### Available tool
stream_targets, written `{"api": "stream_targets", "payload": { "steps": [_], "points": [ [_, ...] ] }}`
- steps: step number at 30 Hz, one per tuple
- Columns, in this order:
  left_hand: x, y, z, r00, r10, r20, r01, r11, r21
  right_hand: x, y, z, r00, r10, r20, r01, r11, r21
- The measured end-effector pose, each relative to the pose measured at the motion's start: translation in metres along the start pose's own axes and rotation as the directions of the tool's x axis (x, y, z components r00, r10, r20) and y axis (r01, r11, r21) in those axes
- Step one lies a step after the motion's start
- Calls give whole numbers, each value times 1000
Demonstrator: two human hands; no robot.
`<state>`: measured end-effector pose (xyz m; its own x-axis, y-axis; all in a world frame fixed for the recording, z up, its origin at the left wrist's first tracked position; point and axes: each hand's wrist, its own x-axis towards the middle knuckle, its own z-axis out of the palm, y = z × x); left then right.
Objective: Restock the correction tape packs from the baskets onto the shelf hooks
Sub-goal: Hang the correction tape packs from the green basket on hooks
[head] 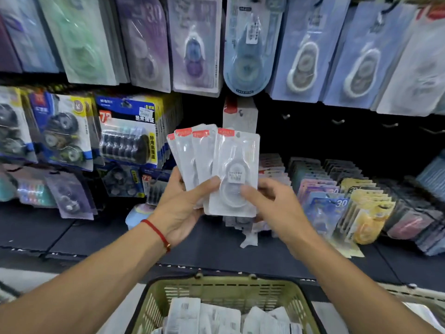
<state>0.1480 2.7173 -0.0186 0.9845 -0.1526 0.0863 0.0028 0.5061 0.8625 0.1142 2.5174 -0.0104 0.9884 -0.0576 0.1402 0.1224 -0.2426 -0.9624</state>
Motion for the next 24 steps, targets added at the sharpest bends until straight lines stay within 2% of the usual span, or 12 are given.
{"api": "stream_targets", "payload": {
  "steps": [2, 5, 7, 10, 16, 21, 24],
  "points": [
    [5, 3, -1, 998, 60, -27, -59, 997, 40, 1, 6, 7, 998, -58, -17, 58, 998, 7],
    [9, 8, -1, 986, 150, -65, -140, 980, 139, 16, 6, 8, 978, -124, -166, 143, 983, 112],
    [10, 11, -5, 955, 268, -127, -221, 928, 300, 29, 4, 5, 964, -128, -235, 166, 975, 150],
    [11, 13, -14, 894, 411, -178, -285, 829, 482, 47, 4, 0, 962, -125, -244, 150, 985, 88],
    [10, 19, -24, 852, 487, -194, -325, 782, 532, 58, 6, 6, 972, -117, -205, 134, 989, 68],
    [11, 22, -25, 819, 527, -225, -342, 764, 547, 53, -1, 8, 959, -176, -221, 208, 969, 133],
    [11, 22, -25, 805, 547, -228, -356, 753, 553, 53, -7, 10, 961, -167, -221, 204, 966, 158]
  ]
}}
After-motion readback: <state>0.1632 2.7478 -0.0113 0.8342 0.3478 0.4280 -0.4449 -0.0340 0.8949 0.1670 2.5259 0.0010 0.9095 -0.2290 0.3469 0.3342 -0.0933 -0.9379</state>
